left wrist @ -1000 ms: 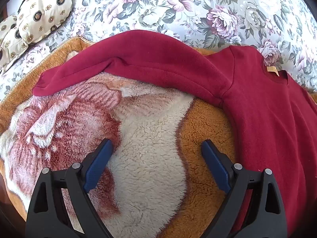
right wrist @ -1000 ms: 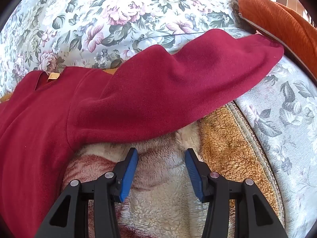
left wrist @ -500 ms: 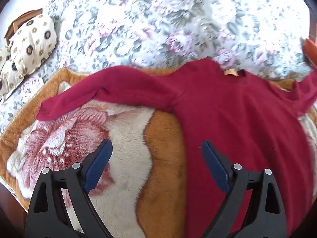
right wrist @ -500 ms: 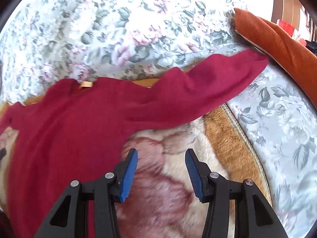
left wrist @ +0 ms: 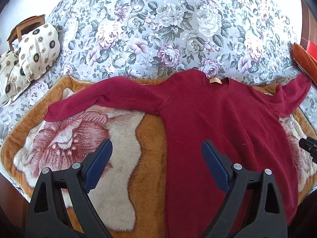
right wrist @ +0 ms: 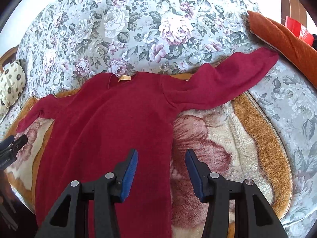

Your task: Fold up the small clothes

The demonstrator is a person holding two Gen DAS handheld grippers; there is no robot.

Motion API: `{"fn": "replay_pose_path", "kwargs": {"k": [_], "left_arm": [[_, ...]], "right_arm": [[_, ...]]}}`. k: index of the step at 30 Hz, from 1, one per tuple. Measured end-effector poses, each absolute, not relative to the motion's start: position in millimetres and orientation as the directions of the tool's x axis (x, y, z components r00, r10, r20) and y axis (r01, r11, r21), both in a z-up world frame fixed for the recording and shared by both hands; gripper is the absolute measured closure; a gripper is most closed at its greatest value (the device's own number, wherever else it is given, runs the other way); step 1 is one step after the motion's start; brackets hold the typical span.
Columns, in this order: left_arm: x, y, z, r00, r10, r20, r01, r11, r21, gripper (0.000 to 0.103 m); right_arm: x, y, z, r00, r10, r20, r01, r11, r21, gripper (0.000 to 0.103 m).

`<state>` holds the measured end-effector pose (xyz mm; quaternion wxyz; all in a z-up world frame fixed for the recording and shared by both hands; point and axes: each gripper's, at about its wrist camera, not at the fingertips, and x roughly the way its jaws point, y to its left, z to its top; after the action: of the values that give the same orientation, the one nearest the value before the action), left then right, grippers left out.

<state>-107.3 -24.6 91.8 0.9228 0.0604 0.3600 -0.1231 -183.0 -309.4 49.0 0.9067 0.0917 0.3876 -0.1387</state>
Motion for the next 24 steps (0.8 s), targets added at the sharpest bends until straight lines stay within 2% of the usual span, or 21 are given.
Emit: {"fn": "replay_pose_path", "kwargs": {"k": [5,24], "left_arm": [[-108.8,-28.2,91.9,0.719,-0.172,-0.674,0.276,0.960,0.049,0.011],[-89.5,-38.1,87.1,0.701,-0.181,-0.690,0.279,0.960,0.031,0.011]], "right_arm": [[-181.1,-293.3,45.8,0.661,-0.179,-0.729,0.308,0.950,0.045,0.055],[-147.0,-258.0,40.2,0.670,-0.148,-0.727,0.256,0.966,0.039,0.055]]}}
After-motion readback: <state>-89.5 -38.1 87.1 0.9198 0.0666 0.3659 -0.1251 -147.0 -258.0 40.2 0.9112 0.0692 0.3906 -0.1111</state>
